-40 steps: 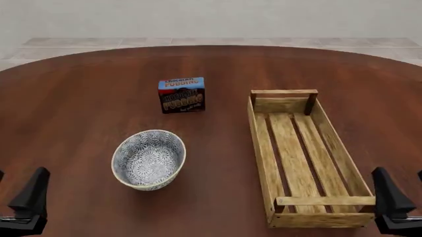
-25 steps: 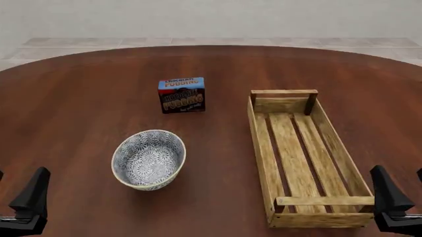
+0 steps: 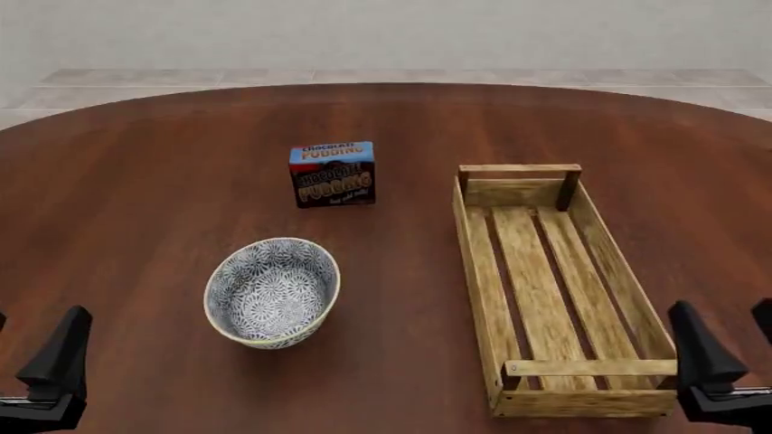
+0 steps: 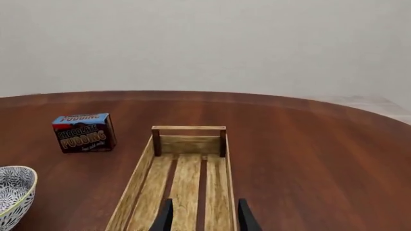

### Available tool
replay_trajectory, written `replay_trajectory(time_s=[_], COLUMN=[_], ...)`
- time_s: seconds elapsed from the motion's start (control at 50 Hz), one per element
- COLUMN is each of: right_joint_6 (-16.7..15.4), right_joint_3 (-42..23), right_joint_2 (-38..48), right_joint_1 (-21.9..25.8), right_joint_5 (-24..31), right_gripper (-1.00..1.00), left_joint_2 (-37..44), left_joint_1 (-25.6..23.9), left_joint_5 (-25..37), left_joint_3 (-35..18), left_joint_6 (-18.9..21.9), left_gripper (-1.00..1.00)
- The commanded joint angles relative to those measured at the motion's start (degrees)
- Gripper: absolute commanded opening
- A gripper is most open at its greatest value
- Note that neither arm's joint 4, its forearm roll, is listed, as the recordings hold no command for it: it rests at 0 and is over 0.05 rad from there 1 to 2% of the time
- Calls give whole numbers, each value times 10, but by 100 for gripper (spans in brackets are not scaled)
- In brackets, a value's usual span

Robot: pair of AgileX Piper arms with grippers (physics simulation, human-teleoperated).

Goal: Pick up the bowl on the left and put it in the tray.

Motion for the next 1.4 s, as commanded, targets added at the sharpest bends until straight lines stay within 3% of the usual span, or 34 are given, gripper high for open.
replay_trajectory(time_s=[0.02, 0.28, 0.32, 0.58, 0.62, 0.68, 1.0, 1.4], right_joint_6=[-15, -31, -47, -46, -25, -18, -37, -35], right_joint_3=[-3, -20, -23, -42, -48, -53, -61, -97], right_joint_2=[37, 102, 111, 142, 157, 169, 217, 263], right_joint_1=[29, 71, 81, 115, 125, 133, 162, 199], right_joint_5=[-29, -76, -85, -94, -97, -98, -121, -101], right_gripper=[100, 100, 100, 100, 100, 100, 100, 100], left_joint_2=[0, 0, 0, 0, 0, 0, 0, 0], left_joint_1=[0, 0, 0, 0, 0, 0, 0, 0], left_joint_5=[0, 0, 0, 0, 0, 0, 0, 0], left_joint_3=[0, 0, 0, 0, 0, 0, 0, 0], left_joint_6=[0, 0, 0, 0, 0, 0, 0, 0], left_gripper=[100, 100, 100, 100, 100, 100, 100, 100])
